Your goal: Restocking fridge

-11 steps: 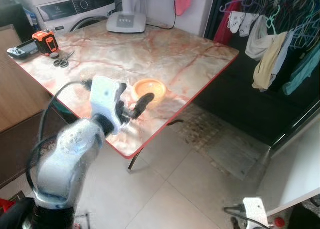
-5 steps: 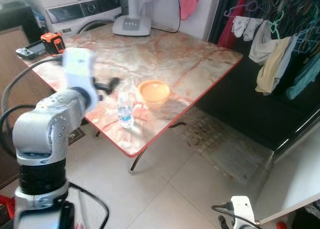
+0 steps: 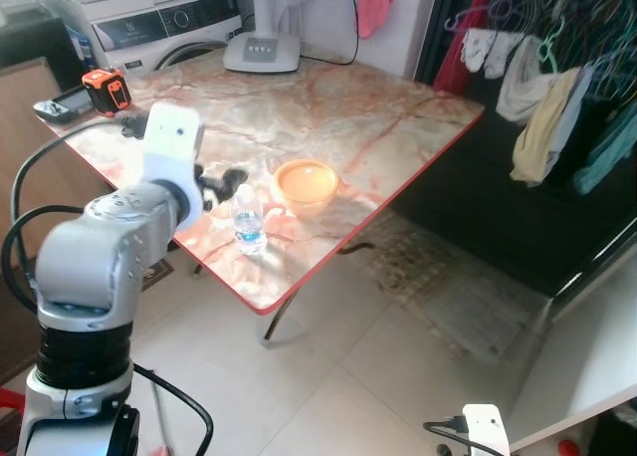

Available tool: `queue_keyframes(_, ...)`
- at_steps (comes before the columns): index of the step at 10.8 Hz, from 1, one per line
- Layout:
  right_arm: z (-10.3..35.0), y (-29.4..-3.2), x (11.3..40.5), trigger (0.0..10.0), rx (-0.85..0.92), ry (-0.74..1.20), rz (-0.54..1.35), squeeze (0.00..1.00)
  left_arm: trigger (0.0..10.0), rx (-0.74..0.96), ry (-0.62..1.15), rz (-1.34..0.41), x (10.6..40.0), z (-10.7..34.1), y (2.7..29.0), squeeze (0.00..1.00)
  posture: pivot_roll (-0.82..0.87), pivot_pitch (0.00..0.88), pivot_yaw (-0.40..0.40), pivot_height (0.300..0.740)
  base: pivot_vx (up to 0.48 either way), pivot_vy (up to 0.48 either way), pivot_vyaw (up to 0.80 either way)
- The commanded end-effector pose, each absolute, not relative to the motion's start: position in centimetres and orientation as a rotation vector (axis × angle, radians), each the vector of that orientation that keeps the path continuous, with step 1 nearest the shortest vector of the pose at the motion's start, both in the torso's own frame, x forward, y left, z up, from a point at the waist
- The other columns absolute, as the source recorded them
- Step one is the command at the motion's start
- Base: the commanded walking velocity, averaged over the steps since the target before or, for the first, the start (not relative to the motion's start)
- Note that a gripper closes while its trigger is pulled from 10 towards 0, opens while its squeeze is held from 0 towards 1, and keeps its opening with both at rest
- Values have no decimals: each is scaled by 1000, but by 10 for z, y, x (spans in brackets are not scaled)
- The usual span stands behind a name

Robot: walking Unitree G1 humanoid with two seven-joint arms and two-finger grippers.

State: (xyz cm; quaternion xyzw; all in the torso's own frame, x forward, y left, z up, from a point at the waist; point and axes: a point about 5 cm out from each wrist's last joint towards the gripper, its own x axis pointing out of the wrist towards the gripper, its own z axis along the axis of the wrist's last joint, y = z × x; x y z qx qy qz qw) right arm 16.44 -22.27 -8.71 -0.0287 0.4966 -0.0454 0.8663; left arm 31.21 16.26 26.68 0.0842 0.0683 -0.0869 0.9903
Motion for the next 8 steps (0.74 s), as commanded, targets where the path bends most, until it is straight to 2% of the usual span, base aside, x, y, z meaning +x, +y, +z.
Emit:
queue_keyframes(1,-90,-224,158,10000,-38,1055,-113,0,10000,193,87,-154,308,273,163,0,133,47,-5,740,0,0,0)
queue_keyframes(4,-92,-224,152,10000,-45,1082,-98,0,10000,149,87,-144,306,275,163,0,139,47,-11,740,0,0,0)
queue_keyframes(6,-93,-223,150,10000,-102,1093,-51,0,10000,154,82,-154,305,272,161,0,139,43,-14,740,306,0,0)
queue_keyframes(7,-94,-221,149,10000,-93,1091,-55,0,10000,156,83,-158,305,272,161,0,137,50,-13,740,319,0,800)
queue_keyframes(8,-94,-219,148,10000,-62,1088,-67,0,10000,158,85,-166,304,271,159,0,140,52,-15,740,319,0,0)
